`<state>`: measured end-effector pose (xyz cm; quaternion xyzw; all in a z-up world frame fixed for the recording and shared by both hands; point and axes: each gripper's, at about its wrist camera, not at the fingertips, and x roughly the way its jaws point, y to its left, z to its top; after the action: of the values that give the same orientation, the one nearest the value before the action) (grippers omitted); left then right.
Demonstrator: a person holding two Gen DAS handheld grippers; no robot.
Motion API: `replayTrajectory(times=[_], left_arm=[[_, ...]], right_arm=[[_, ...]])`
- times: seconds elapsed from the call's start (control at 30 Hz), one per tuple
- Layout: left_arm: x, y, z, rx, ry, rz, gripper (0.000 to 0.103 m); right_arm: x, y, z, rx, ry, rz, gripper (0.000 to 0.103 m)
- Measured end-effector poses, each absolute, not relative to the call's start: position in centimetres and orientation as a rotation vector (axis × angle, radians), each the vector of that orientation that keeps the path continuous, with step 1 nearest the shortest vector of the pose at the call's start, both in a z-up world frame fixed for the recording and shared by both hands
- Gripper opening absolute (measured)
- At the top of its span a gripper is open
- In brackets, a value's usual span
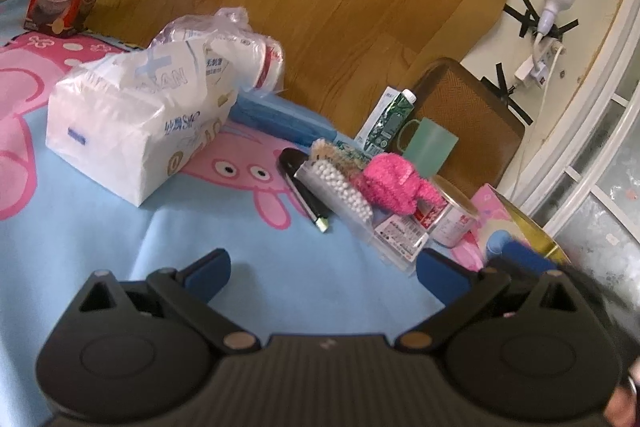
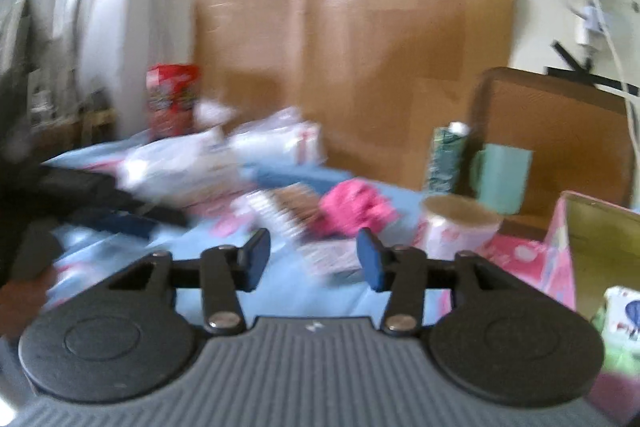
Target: Organize soft objects
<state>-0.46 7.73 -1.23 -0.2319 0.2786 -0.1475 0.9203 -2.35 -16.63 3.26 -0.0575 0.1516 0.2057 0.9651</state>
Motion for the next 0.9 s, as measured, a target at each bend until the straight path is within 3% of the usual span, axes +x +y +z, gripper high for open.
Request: replayTrajectory(times=[0.1,0.27,0.37,0.4,0.6,0.77,0.83,0.9], left_arm=[[-0.4,8.0,-1.4,-0.492,0.571,-0.298,0.102],[-0.4,8.3,-1.5,-0.505,0.563,-0.3,0.102],[-0.5,8.2,-1.4,-0.5,0.562,-0.298,0.102],[-0.6,8.2,-1.4,-0.501,0.56,-0.3,0.102],[-0.4,8.5,-1.6,-0.531,0.57,-0.314,0.102],[-0.3,8.4,-1.6,-0.52,0.575,-0.31,0.102],[-0.4,8.3,-1.6,-0.515,0.574,-0.307,0.102],[-0.4,8.3,-1.6,-0.514,0.57,-0.306,0.102]], right_arm=[[2.8,-17.0,3.2,-0.071,0.351,0.355,0.063],[9.6,-15.6,2.0,-0.03,0.497,0.414,0.066],[10.8,-14.5,1.3,-0.082,0.53,0.388,0.03],[10.5,-14.8,1.3,-0.066,0.531,0.388,0.007],[3.0,-17.5,3.7,-0.062,0.38,0.397,0.007],[0.0,-17.6,4.0,-0.123,0.366,0.479,0.01],[1.3,-16.8,3.9,-0.164,0.362,0.476,0.017],[3.5,-16.0,3.8,-0.179,0.372,0.473,0.046]])
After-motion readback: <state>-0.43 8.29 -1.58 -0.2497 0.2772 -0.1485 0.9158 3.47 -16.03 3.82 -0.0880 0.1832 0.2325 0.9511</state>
